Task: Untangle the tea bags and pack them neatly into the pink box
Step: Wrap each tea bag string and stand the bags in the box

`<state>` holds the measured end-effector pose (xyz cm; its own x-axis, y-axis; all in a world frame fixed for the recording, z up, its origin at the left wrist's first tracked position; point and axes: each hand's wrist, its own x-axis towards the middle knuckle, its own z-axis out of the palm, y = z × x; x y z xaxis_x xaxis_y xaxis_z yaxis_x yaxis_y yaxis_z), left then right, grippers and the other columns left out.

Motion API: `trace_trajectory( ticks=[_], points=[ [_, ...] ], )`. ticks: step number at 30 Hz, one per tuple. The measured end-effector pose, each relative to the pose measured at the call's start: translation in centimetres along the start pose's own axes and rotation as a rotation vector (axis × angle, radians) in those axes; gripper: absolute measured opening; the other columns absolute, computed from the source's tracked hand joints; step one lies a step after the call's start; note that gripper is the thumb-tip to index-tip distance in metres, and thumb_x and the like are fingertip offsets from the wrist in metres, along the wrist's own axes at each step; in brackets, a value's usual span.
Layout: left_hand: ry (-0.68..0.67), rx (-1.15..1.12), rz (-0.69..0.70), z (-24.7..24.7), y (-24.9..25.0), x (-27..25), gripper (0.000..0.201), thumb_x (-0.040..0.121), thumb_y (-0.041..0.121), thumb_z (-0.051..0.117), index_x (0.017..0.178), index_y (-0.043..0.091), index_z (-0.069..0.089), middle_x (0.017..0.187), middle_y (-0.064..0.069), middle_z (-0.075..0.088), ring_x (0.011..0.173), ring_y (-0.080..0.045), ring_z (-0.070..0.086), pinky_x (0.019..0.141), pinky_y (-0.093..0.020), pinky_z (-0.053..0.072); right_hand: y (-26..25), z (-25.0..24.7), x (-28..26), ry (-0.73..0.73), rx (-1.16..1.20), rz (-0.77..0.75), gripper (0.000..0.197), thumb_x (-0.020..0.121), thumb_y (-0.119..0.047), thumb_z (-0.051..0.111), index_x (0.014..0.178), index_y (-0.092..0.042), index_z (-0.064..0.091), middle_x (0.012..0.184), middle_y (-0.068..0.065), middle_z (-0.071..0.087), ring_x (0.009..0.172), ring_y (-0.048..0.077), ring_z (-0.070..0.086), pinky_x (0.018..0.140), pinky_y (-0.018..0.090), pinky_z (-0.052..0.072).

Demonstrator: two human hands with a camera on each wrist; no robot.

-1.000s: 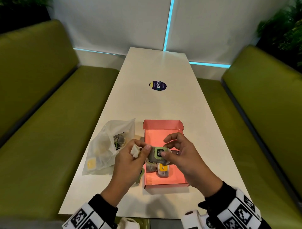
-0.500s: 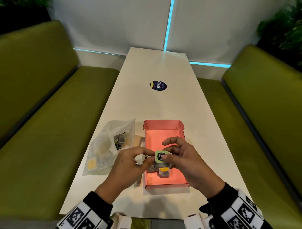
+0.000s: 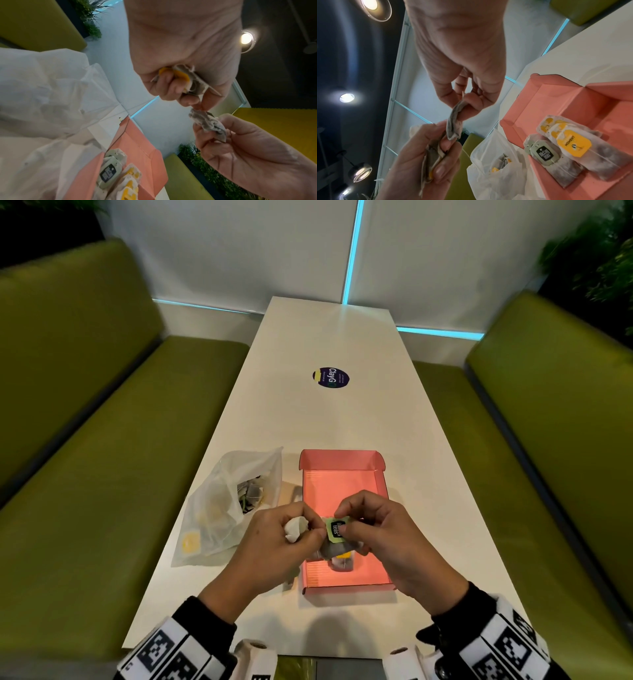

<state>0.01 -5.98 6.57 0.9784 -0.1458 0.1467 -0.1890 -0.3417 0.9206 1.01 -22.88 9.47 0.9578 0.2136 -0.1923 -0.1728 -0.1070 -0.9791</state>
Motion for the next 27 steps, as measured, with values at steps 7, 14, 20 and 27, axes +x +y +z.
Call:
trace_trajectory(
  ticks=[7,14,20,27],
  points=[
    [0.064,0.014,-0.004,0.32,0.05,-0.33,0.031,0.081,0.008,0.067,0.066,0.034,0.06,0.072,0.015,0.065,0.069,-0.003,0.059,0.056,-0.011,0.044,-0.04,-0.11,-0.02,0.013,-0.023,-0.033,0.027,0.08,0.01,0.059,0.075,-0.014,0.07,0.065,-0.005,0.065,0.054,0.001,0.053,0.048,0.015,0.039],
    [0.108,0.037,0.023,0.4,0.14,-0.41,0.03,0.079,0.01,0.07,0.065,0.034,0.061,0.071,0.015,0.065,0.069,-0.006,0.06,0.055,-0.013,0.046,-0.09,0.03,-0.15,0.024,-0.061,-0.042,0.025,0.078,0.011,0.059,0.074,-0.011,0.072,0.059,-0.007,0.063,0.053,0.004,0.051,0.049,0.015,0.04],
    [0.126,-0.003,0.02,0.72,0.4,-0.52,0.011,0.069,0.024,0.062,0.063,0.034,0.062,0.067,0.014,0.065,0.064,-0.006,0.059,0.053,-0.011,0.043,0.05,0.42,-0.26,0.046,-0.137,-0.02,0.033,0.076,0.008,0.061,0.069,-0.021,0.073,0.072,0.01,0.065,0.062,0.013,0.055,0.051,0.021,0.048],
    [0.2,-0.144,-0.102,0.41,0.35,-0.75,0.017,0.071,0.034,0.072,0.084,0.026,0.065,0.059,0.012,0.057,0.059,-0.003,0.054,0.056,-0.01,0.042,-0.4,-0.35,-0.19,0.056,-0.116,-0.085,0.027,0.076,0.008,0.066,0.077,-0.018,0.072,0.075,0.0,0.067,0.064,0.005,0.059,0.058,0.017,0.047]
  ],
)
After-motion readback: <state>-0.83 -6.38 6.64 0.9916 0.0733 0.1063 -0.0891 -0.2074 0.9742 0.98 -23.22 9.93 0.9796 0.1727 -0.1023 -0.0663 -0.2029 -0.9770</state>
